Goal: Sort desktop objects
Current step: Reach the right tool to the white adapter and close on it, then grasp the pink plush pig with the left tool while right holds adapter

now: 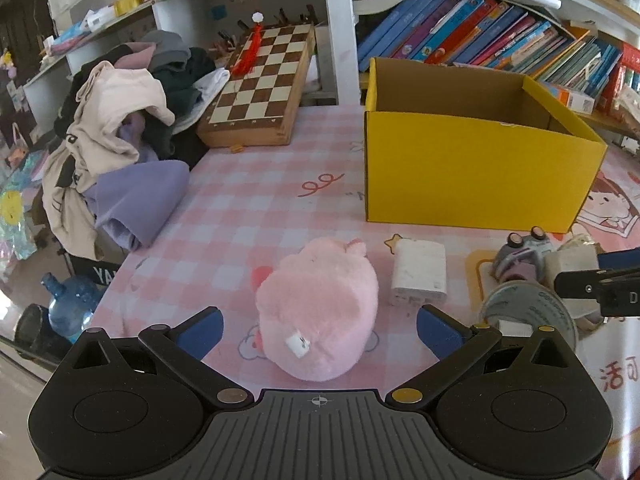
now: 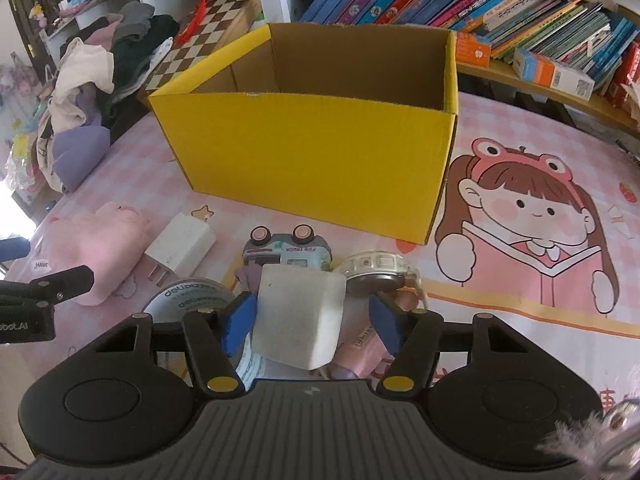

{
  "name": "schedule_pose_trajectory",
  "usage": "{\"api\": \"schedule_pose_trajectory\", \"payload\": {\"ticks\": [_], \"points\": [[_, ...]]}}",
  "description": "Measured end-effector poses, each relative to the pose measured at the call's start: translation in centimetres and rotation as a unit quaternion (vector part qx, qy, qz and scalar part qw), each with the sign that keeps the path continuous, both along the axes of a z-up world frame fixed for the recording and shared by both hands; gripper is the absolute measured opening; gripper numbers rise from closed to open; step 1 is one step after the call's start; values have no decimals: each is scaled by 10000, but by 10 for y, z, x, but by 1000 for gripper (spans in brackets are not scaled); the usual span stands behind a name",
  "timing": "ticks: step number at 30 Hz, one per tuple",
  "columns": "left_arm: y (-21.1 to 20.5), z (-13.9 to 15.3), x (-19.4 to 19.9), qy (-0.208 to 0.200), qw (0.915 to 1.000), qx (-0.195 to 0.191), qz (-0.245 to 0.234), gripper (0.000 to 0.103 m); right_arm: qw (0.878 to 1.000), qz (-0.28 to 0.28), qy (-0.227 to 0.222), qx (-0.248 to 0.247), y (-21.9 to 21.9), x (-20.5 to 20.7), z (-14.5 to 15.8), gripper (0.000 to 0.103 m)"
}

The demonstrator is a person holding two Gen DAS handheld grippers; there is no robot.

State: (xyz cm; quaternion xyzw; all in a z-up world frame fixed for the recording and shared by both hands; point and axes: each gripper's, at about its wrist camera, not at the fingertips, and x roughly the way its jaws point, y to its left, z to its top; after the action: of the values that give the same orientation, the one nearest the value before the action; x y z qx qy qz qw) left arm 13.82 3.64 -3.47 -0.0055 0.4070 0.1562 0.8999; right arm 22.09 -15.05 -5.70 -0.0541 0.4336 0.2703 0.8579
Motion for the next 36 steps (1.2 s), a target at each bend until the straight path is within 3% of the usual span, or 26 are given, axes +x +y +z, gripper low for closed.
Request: {"api": "schedule_pose_trajectory", "payload": {"ticks": [5, 8, 16, 18, 22, 23, 28, 36], "points": [[8, -6, 9, 77, 9999, -20, 97, 103, 9998, 74, 142, 78, 0, 7, -4, 57], [12, -11, 16, 125, 9999, -9, 95, 103, 9994, 171, 220, 206, 0, 8, -4, 46], [13, -25, 29, 314, 9994, 47, -120, 102, 9987, 108, 259, 429, -8, 7, -1, 37], [12, -28, 31, 351, 9992, -7, -165, 98, 9987, 48, 219, 449, -10, 5, 2, 37], [7, -32, 35, 461, 9986, 37, -247, 72, 9987, -100, 157, 469, -14, 2, 5, 36], [6, -31, 33, 437, 9987, 52, -272, 70, 9986, -134, 145, 481, -15, 1, 6, 36], [14, -26, 23, 268, 9995, -117, -148, 63, 9980, -312, 92, 534, -23, -4, 10, 35], [23, -1, -1, -303, 9989, -368, -24, 61, 9972, -534, 49, 529, -29, -19, 15, 34]]}}
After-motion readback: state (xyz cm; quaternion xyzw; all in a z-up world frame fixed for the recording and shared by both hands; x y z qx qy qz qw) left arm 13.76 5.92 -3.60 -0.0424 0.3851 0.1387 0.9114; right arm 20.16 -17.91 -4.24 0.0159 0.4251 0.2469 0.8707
